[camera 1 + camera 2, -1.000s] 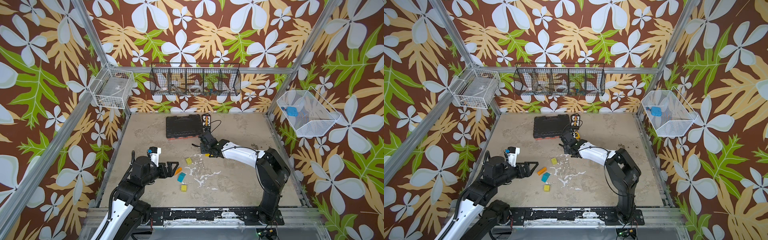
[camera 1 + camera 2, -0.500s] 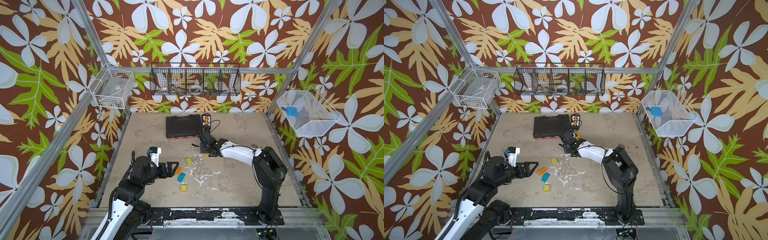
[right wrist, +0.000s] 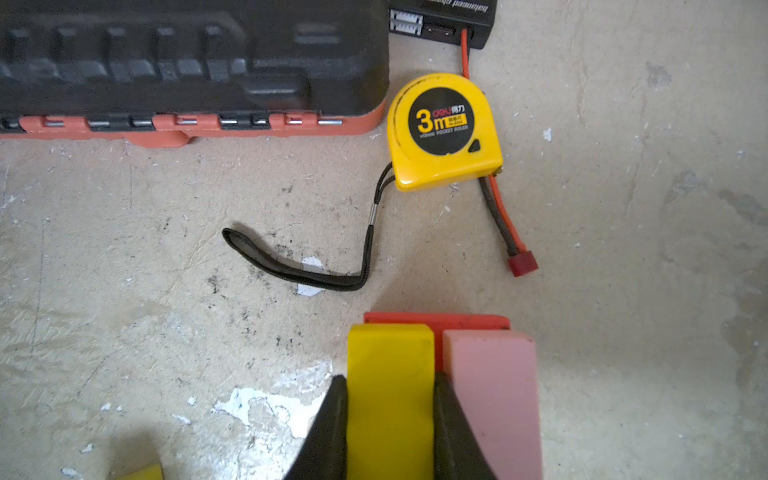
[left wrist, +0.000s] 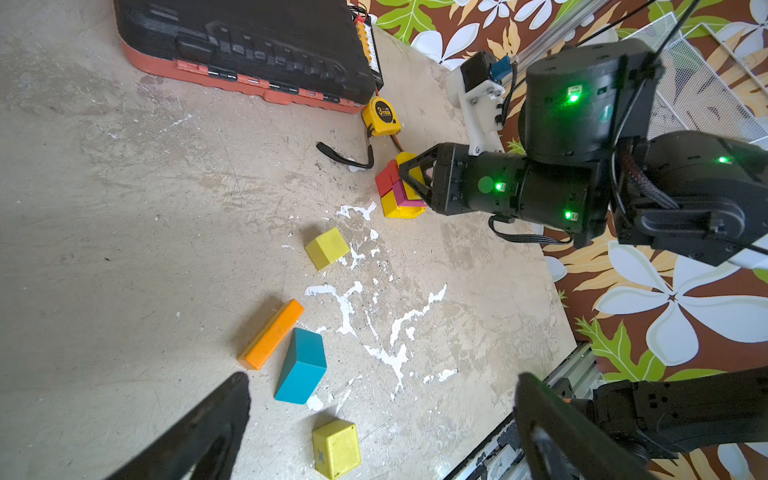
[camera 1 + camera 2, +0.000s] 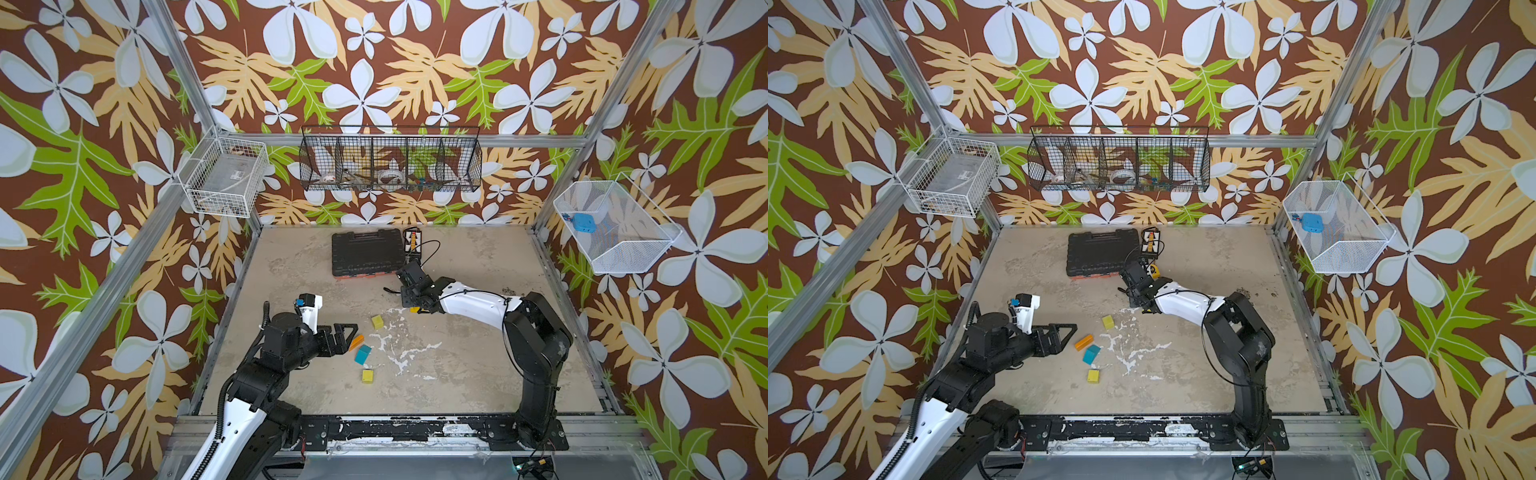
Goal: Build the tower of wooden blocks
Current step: 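Lower the long yellow block upright beside the red and pink blocks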
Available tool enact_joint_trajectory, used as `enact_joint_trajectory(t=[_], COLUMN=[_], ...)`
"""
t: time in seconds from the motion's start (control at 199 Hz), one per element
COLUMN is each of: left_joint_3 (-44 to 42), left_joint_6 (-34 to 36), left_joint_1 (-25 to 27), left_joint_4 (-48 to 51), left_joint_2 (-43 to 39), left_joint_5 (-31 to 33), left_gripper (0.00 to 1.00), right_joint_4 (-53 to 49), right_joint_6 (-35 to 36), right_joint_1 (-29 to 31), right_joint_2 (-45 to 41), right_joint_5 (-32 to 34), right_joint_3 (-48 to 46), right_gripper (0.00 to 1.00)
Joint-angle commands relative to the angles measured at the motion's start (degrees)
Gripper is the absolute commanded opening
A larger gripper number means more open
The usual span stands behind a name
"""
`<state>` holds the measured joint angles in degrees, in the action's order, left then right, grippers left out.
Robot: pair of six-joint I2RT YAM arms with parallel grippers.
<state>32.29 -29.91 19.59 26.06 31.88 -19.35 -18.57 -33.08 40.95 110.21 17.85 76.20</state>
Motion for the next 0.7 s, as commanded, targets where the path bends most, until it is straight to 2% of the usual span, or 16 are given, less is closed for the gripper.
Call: enact_joint_trajectory(t=[0.0, 0.236, 0.488, 0.699], left_joint_3=[0.0, 0.0, 0.0, 0.0], left_joint_6=[0.5, 0.5, 0.4, 0.4], left_joint_1=[0.0, 0.0, 0.0, 0.0], left_joint_4=[-1.4, -1.4, -1.4, -1.4], left_joint_2=[0.0, 0.0, -0.1, -0.1], left_joint_5=[-0.2, -0.2, -0.2, -0.2], left_gripper=[1.0, 1.0, 1.0, 1.0], right_joint_4=[-0.6, -1.3, -1.9, -2.2], right_joint_6=[-0.7, -0.8, -0.9, -1.1], right_joint_1=[0.0, -0.1, 0.0, 0.0], right_joint_2=[0.2, 0.2, -0.8, -2.4], right_joint_5=[0.6, 0.3, 0.2, -0.6], right_joint_3=[0.6, 1.3, 1.4, 1.1], right_gripper=[0.15, 0.25, 0.41, 0.44])
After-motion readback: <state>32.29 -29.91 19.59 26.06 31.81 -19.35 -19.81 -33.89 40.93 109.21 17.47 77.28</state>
